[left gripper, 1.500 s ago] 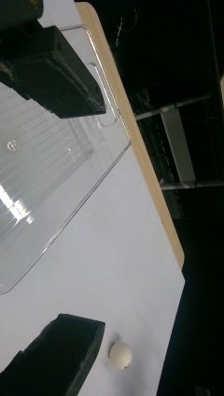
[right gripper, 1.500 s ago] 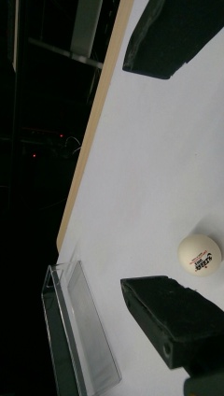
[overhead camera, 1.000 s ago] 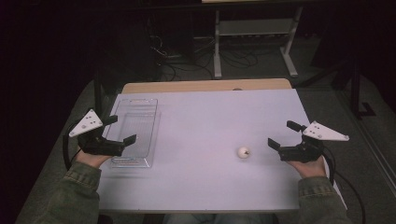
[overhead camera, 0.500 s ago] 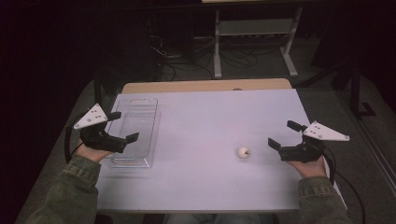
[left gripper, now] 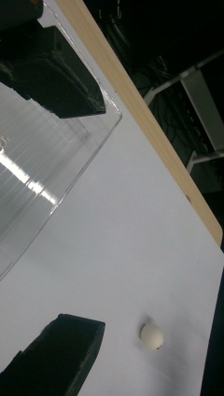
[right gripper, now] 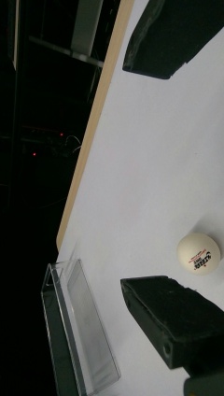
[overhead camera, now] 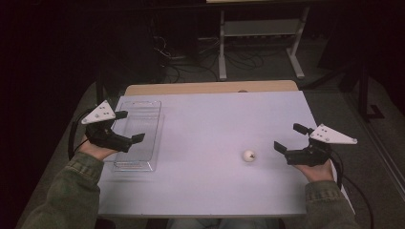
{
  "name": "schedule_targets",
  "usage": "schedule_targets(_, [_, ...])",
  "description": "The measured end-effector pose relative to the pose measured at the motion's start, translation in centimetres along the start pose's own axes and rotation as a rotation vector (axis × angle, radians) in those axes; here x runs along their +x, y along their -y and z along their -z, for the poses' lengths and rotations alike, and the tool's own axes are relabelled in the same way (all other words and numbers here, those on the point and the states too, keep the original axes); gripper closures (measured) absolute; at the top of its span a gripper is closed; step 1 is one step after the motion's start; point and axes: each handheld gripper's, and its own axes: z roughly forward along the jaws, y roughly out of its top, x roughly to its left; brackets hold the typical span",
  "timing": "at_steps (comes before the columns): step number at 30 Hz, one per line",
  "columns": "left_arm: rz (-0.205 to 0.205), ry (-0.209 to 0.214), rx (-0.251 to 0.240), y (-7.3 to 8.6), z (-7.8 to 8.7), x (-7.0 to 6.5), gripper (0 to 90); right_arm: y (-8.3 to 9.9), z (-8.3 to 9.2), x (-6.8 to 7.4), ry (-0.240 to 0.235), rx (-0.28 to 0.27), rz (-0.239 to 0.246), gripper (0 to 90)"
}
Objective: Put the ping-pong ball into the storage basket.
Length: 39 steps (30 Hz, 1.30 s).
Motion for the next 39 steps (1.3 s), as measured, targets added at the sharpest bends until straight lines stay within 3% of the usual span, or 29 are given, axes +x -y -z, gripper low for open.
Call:
schedule_targets(11, [-0.049, 0.027, 0.039, -1.5, -1.0, -0.2, 0.0, 0.1, 0.0, 0.0, 0.001, 0.006, 0.002, 0.0])
schedule_targets(39, [-0.124, 0.088, 0.125, -5.6, -2.9, -0.2, 0.0, 0.2, 0.0, 0.1, -0.002, 0.01, -0.006, 0.0])
